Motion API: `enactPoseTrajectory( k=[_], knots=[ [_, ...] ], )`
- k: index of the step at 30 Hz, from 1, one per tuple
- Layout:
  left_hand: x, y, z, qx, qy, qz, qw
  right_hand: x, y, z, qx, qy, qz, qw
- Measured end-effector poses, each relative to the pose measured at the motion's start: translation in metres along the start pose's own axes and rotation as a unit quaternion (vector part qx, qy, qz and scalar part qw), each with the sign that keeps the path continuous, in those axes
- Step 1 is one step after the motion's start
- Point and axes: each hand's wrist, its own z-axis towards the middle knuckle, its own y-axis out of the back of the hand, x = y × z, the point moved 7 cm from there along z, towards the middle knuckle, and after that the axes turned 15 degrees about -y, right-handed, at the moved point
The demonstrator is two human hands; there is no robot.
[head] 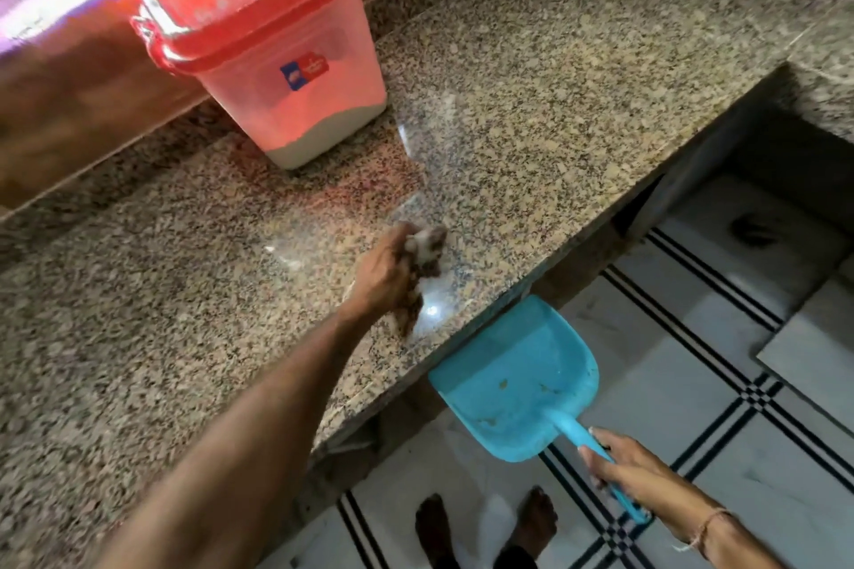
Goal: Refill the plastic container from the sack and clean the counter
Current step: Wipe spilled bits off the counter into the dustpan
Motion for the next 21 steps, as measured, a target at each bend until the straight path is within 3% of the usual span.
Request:
enactPoseTrajectory(
  k=[3, 7, 12, 16, 18, 21],
  knots=[
    [0.03, 0.055, -0.023, -0.132, 0.074, -0.052, 0.987, 0.005, -0.002, -0.004, 0.012, 0.008, 0.007, 1.0],
    [0.083, 0.087, -0.093, -0.148, 0.228, 0.173, 0.947, 0.013, -0.008, -0.005, 0.022, 0.018, 0.003, 1.0],
    [0.029, 0.019, -0.077, -0.198, 0.152, 0.113, 0.962, 0.017, -0.014, 0.002, 0.012, 0.017, -0.011, 1.0],
    [-0.022, -0.044, -0.046, -0.125, 0.074, 0.102, 0.984, 0.013, -0.015, 0.001, 0.012, 0.019, -0.002, 1.0],
    [-0.021, -0.04, -0.041, -0.132, 0.065, 0.088, 0.985, 0.01, -0.014, -0.003, 0.01, 0.028, -0.01, 1.0],
    [0.014, 0.008, -0.06, -0.216, 0.114, 0.082, 0.966, 0.01, -0.013, -0.007, 0.019, 0.027, -0.007, 0.999]
  ],
)
